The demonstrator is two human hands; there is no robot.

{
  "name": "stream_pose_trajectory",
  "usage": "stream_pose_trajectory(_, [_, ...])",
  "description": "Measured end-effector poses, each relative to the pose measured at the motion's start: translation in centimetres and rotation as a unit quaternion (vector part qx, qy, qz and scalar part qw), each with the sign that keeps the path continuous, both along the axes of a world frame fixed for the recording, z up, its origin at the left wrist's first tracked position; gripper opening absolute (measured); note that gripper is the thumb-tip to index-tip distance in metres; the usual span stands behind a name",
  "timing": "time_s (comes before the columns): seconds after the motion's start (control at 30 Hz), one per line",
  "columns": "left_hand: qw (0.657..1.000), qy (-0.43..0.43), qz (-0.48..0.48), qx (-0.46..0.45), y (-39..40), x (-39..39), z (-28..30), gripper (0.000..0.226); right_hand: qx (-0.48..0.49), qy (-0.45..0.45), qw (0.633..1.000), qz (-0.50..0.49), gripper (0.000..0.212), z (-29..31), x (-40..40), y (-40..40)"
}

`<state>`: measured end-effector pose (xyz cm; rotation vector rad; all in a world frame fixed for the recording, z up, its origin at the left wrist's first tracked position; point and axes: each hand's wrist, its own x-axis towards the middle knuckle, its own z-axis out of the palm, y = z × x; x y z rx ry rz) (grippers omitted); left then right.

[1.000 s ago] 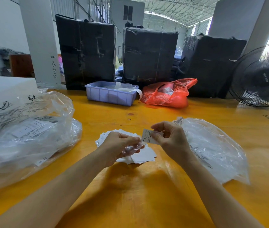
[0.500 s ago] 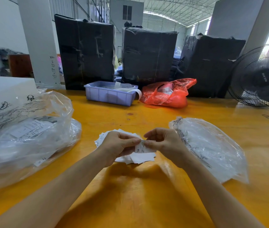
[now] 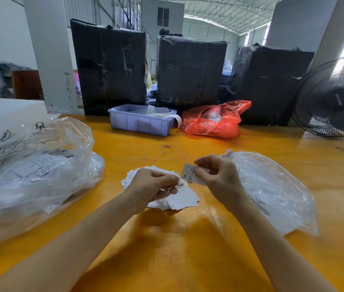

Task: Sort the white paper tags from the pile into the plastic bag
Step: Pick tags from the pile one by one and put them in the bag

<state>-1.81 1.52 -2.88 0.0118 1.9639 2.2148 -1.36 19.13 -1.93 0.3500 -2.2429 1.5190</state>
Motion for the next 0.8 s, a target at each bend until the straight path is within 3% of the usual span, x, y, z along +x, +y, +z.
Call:
stream_pose_trajectory(0.43, [1.000, -0.023, -0.005, 0.014, 0.14, 0.02, 0.18, 0.006, 0.086, 0.014, 0.996, 0.023, 0.024, -0.46, 0.00, 0.03])
stream_pose_trajectory(0.8, [1.000, 0.010, -0.004, -0.025, 0.27, 0.25, -0.07, 0.001, 0.036, -0.075, 0.992, 0.097, 0.015, -0.51, 0.09, -0.28])
